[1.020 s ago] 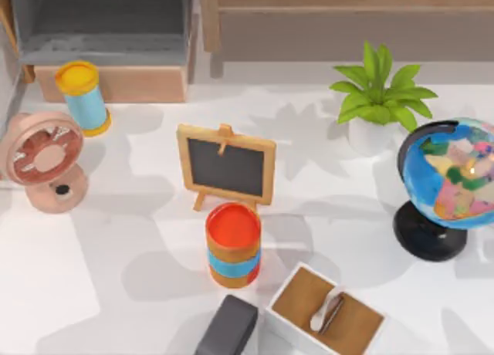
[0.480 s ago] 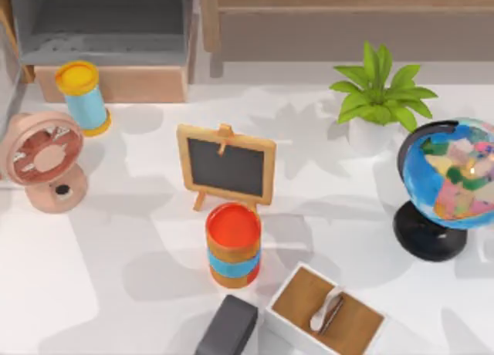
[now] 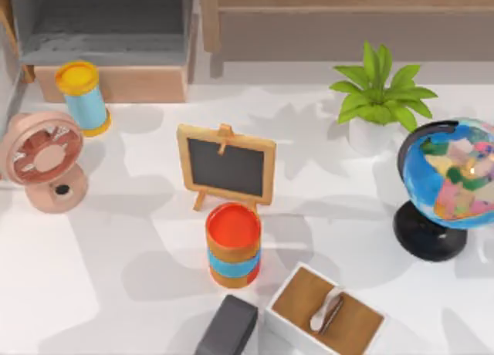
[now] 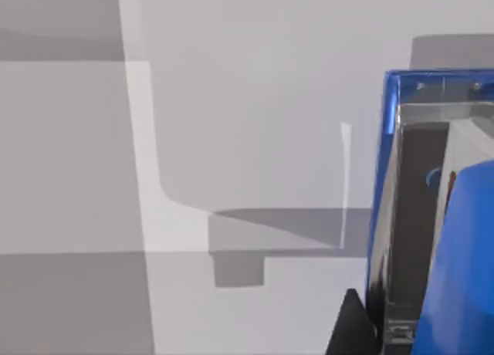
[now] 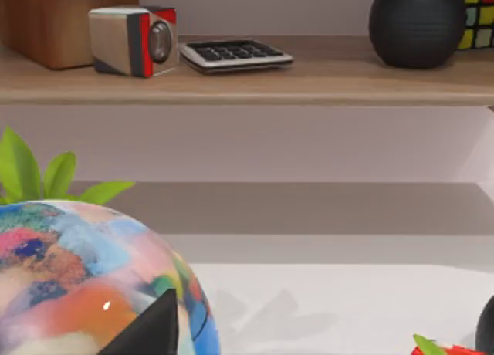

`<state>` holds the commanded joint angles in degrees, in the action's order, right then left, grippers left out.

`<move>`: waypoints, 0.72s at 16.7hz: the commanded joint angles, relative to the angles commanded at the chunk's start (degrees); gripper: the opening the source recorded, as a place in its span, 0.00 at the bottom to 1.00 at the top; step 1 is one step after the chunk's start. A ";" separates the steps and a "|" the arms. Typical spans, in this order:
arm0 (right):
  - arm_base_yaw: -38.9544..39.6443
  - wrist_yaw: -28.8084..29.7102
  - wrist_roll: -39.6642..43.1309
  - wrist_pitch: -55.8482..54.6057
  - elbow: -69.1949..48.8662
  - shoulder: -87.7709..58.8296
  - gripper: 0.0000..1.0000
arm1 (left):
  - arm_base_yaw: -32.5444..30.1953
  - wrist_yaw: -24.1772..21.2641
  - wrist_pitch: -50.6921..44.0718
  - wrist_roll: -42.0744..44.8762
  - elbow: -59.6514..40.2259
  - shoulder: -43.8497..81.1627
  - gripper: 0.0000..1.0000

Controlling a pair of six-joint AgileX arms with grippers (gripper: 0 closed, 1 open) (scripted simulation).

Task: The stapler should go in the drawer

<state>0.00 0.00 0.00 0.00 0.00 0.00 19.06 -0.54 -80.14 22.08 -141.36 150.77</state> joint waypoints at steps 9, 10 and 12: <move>0.00 0.00 0.00 0.00 0.00 0.00 1.00 | 0.00 0.00 0.00 0.00 0.00 0.00 0.98; 0.00 0.00 0.00 0.00 0.00 0.00 1.00 | 0.00 0.00 0.00 0.00 0.00 0.00 1.00; 0.00 0.00 0.00 0.00 0.00 0.00 1.00 | 0.00 0.00 0.00 0.00 0.00 0.00 1.00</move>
<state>0.00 0.00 0.00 0.00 0.00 0.00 19.06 -0.54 -80.14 22.08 -141.36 150.77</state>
